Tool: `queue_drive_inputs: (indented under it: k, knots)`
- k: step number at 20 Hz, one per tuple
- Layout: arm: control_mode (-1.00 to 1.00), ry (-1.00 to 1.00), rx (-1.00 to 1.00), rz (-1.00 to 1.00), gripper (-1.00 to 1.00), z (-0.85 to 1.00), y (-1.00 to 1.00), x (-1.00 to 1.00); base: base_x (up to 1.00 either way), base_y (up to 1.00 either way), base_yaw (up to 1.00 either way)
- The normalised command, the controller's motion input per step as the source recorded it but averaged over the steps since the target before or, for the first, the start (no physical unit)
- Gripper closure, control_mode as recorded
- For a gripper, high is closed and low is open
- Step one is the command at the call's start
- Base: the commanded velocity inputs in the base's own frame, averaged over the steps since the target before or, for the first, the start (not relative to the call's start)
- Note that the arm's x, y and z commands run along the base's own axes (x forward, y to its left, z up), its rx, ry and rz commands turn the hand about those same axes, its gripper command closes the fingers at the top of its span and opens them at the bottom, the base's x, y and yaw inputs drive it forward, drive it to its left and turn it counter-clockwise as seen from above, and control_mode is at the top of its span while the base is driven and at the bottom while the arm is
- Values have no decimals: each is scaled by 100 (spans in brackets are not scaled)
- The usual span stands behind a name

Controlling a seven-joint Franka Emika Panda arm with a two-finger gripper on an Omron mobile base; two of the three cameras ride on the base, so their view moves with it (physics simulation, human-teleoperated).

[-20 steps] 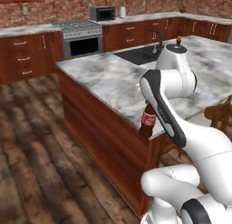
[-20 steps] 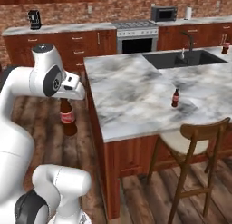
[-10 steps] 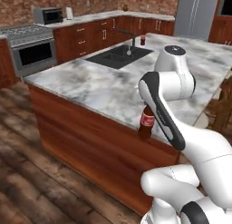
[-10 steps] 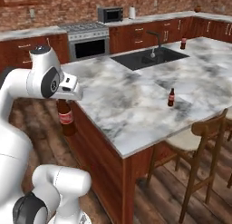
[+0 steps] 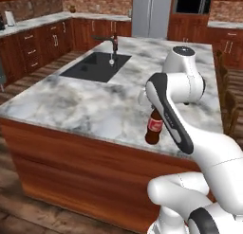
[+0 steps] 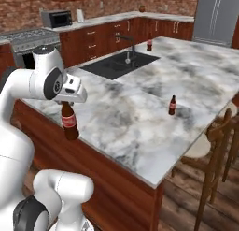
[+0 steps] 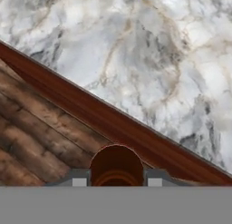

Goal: Place the large bottle from the dining counter next to the other large bottle outside the sink, and place the small bottle from the dining counter next to the other small bottle inside the sink.

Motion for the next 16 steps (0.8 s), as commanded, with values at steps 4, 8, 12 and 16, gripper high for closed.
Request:
queue_drive_inputs:
  k: [4, 8, 12, 16]
  knots:
    - [100, 0, 0, 0, 100, 0, 0, 0, 0, 100, -41]
    - [100, 0, 0, 0, 100, 0, 0, 0, 0, 100, -40]
    - [100, 0, 0, 0, 100, 0, 0, 0, 2, 100, -41]
    - [100, 0, 0, 0, 100, 0, 0, 0, 18, 100, -39]
